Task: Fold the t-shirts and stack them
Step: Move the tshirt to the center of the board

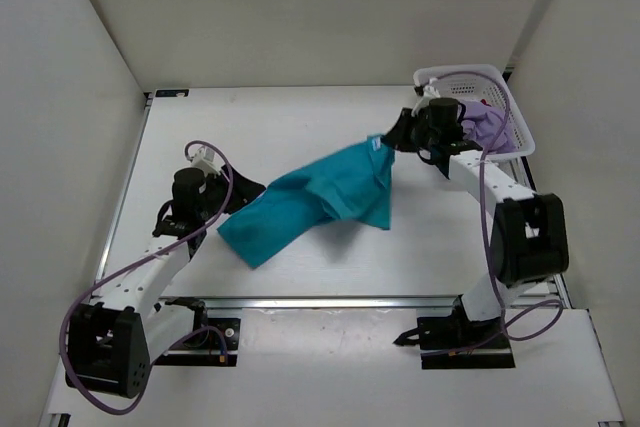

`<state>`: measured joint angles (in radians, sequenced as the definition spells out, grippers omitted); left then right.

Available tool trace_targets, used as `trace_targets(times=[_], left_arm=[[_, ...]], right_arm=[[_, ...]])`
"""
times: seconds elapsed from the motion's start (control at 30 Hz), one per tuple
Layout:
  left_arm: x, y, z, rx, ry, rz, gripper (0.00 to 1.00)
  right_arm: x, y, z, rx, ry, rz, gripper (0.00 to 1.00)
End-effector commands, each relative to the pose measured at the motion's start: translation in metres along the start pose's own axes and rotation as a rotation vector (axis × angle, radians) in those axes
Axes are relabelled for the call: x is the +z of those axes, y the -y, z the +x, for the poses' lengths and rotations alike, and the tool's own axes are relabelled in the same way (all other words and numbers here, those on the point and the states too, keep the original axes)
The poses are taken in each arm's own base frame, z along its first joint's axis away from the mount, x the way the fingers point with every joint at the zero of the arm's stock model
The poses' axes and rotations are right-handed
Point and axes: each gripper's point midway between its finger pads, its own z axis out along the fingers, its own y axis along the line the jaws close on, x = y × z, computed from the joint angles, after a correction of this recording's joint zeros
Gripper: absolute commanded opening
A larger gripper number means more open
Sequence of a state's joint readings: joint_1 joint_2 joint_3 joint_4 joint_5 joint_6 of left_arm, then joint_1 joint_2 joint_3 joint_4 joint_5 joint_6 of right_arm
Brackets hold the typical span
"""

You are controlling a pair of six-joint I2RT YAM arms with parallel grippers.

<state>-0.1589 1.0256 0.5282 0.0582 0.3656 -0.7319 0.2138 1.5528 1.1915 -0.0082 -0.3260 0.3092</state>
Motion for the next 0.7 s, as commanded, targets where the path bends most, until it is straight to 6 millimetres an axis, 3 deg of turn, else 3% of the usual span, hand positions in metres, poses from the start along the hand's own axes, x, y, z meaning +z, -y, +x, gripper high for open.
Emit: trace_targets(times=[0.0, 0.07, 0.13, 0.2, 0.23, 0.27, 0.33, 0.37, 0.4, 0.43, 0.47, 0.5, 0.53, 0.57, 0.63, 0.67], left_arm=[[-0.001, -0.012, 0.008, -0.001, 0.002, -0.049, 0.53], [0.0, -0.014, 0.011, 0.012, -0.009, -0.069, 0.55], [0.0, -0.014, 0.011, 0.014, 0.002, -0.076, 0.56], [0.003, -0.019, 0.015, 0.012, -0.009, -0.095, 0.56], [0.003, -0.022, 0.016, 0.017, -0.007, -0.108, 0.56], [0.004, -0.027, 0.018, 0.018, -0.012, -0.128, 0.56], [0.004, -0.029, 0.017, 0.026, -0.003, -0.145, 0.56], [0.004, -0.027, 0.014, 0.045, 0.006, -0.144, 0.57], [0.003, -0.031, 0.022, 0.049, -0.02, -0.168, 0.57], [0.003, -0.038, 0.025, 0.053, -0.031, -0.193, 0.56], [0.003, -0.038, 0.027, 0.06, -0.04, -0.195, 0.56], [0.003, -0.037, 0.029, 0.055, -0.042, -0.194, 0.56], [0.003, -0.043, 0.031, 0.055, -0.046, -0.215, 0.56], [0.002, -0.046, 0.03, 0.056, -0.04, -0.229, 0.56], [-0.001, -0.057, 0.029, 0.053, -0.036, -0.27, 0.56], [-0.002, -0.059, 0.026, 0.051, -0.021, -0.282, 0.56]], right_arm=[[0.002, 0.018, -0.03, 0.094, 0.124, -0.081, 0.11], [0.013, 0.037, -0.014, 0.153, 0.033, -0.043, 0.17], [0.011, 0.045, -0.033, 0.152, 0.06, 0.029, 0.25], [0.011, 0.034, -0.03, 0.123, 0.05, 0.086, 0.31], [0.007, 0.039, -0.028, 0.122, 0.049, 0.154, 0.35], [0.006, 0.036, -0.018, 0.123, 0.027, 0.201, 0.37], [-0.001, 0.034, 0.015, 0.145, -0.028, 0.267, 0.41], [-0.004, 0.028, 0.043, 0.146, -0.072, 0.282, 0.37], [-0.007, 0.008, 0.053, 0.157, -0.08, 0.25, 0.31], [-0.01, -0.005, 0.087, 0.145, -0.146, 0.223, 0.22], [-0.019, -0.008, 0.111, 0.135, -0.182, 0.228, 0.15], [-0.025, -0.027, 0.125, 0.114, -0.205, 0.198, 0.11], [-0.035, -0.031, 0.159, 0.082, -0.268, 0.226, 0.05], [-0.045, -0.032, 0.175, 0.063, -0.289, 0.23, 0.01], [-0.064, -0.055, 0.196, -0.008, -0.309, 0.224, 0.0], [-0.069, -0.068, 0.21, -0.051, -0.333, 0.195, 0.06]])
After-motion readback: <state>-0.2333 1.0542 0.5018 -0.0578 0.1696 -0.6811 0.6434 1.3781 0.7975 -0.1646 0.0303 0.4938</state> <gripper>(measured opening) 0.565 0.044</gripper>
